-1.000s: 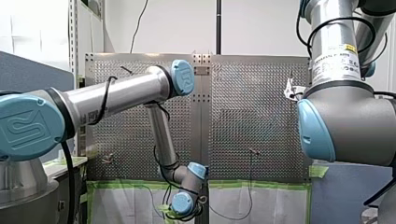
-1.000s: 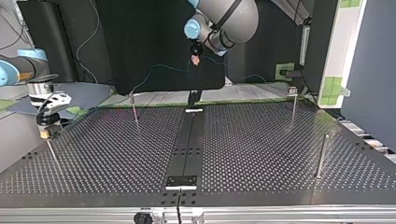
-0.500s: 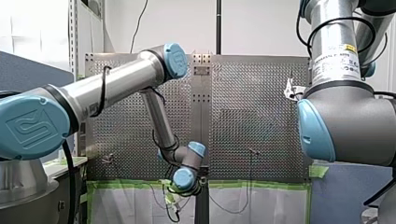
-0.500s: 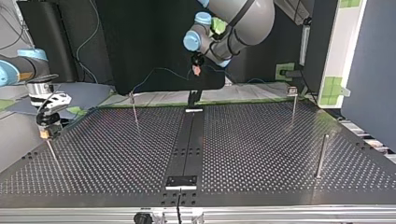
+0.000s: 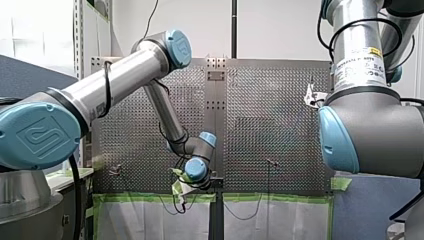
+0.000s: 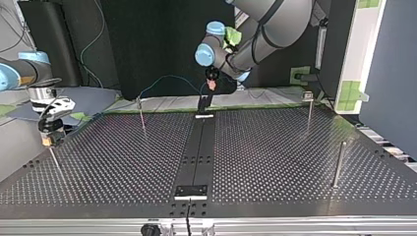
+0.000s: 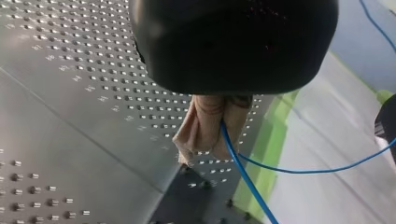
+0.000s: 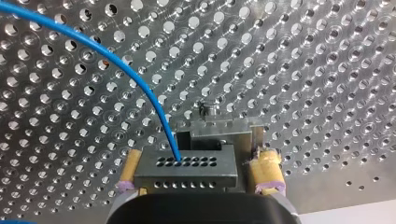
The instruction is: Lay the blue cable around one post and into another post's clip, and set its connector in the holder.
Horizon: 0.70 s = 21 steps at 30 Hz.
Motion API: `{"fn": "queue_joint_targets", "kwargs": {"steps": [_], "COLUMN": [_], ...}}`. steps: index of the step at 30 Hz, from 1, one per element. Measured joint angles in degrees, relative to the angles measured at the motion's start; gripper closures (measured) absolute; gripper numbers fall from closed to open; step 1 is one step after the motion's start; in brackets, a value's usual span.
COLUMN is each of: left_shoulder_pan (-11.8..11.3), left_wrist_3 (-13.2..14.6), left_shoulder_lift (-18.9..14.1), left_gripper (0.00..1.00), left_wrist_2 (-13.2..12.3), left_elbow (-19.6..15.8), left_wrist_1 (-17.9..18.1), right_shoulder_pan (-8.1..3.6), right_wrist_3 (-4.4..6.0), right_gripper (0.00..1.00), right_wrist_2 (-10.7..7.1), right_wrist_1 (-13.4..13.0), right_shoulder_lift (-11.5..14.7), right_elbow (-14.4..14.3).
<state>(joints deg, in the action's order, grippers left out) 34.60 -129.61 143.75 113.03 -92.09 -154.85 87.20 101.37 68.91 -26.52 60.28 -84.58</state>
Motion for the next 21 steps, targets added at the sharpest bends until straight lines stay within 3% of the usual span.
{"fn": "queue_joint_targets", "kwargs": {"steps": [13, 21], "left_shoulder_pan": [-5.4, -8.5], "left_wrist_3": [6.5, 10.2], "left_shoulder_lift": [-6.5, -10.2], "left_gripper": [0.95, 0.95], "left_wrist_2": [1.2, 0.0], "left_elbow": [-0.1, -0.1], "left_wrist_1": [-5.7, -7.2], "right_shoulder_pan": [0.00, 0.00], "right_wrist_3": [0.00, 0.00], "right_gripper": [0.00, 0.00], "right_wrist_2": [0.00, 0.00], "right_wrist_1": [0.0, 0.0], "right_shoulder_lift": [0.0, 0.0], "right_elbow": [0.0, 0.0]}}
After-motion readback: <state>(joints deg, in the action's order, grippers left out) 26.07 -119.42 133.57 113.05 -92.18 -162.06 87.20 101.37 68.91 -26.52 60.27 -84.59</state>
